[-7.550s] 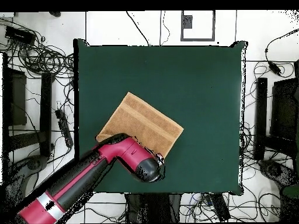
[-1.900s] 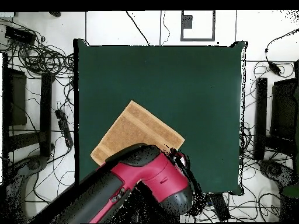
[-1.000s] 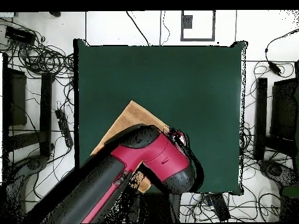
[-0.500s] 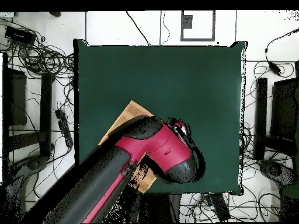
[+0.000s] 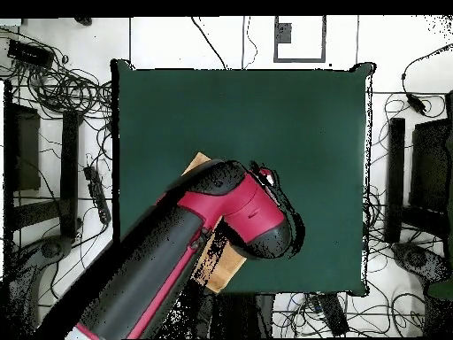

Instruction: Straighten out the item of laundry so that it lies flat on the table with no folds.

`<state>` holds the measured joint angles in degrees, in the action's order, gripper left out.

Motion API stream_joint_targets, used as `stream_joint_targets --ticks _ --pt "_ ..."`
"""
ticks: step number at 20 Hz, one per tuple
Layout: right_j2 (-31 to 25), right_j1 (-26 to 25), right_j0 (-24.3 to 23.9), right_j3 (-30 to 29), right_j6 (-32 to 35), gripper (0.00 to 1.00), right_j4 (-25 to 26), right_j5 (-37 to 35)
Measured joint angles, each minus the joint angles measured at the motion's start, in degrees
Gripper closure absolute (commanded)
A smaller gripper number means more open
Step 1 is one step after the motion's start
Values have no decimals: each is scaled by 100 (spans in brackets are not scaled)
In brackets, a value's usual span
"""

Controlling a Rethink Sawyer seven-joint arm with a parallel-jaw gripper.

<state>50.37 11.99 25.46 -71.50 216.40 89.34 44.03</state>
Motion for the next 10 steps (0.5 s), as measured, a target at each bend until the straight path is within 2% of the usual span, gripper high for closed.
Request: stream_joint_targets --ticks 1,2,10 --pt "-31 -3 -6 38 0 0 -1 0" --pt "-88 -11 -2 132 -1 100 -3 0" --pt "-127 -22 5 381 -1 100 2 1"
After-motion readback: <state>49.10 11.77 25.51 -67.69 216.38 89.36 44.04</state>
